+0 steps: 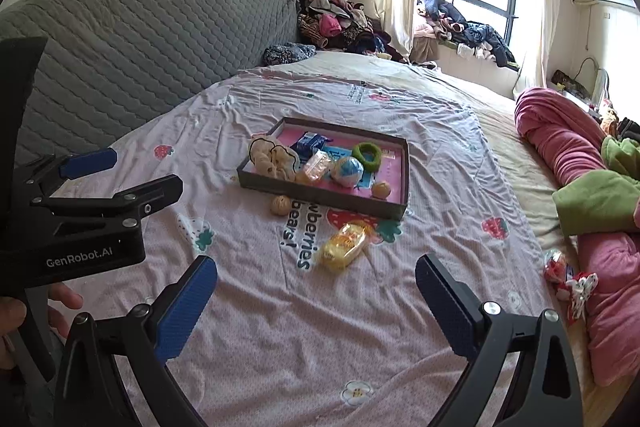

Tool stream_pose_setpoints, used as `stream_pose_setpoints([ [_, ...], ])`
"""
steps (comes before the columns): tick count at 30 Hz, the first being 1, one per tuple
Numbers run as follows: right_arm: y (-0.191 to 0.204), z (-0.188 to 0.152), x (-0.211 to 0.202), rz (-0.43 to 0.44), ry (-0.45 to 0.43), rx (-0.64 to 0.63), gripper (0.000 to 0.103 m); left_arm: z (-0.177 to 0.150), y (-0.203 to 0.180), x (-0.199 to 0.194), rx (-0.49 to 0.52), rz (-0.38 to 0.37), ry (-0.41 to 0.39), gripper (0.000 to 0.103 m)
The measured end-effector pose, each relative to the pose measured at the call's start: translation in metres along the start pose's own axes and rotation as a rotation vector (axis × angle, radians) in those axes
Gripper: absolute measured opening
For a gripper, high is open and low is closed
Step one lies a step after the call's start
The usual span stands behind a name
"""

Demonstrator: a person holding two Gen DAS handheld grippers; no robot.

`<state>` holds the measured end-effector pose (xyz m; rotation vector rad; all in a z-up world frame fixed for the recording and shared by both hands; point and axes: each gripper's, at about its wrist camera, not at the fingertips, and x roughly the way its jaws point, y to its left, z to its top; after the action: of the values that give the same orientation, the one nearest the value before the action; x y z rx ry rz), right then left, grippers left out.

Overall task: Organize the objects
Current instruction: 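Move left gripper toward the walnut and right gripper toward the yellow bread packet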

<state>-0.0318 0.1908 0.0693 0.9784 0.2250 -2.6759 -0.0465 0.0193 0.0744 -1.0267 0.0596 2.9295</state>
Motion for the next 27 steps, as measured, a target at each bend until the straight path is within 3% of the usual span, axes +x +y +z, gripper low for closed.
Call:
stream_pose_setpoints([
  [27,0.014,-0.041,0.011,0.0,0.041,0.015,0.1,-0.05,-0.001,0.012,-0.01,-0.017,0.059,0.094],
])
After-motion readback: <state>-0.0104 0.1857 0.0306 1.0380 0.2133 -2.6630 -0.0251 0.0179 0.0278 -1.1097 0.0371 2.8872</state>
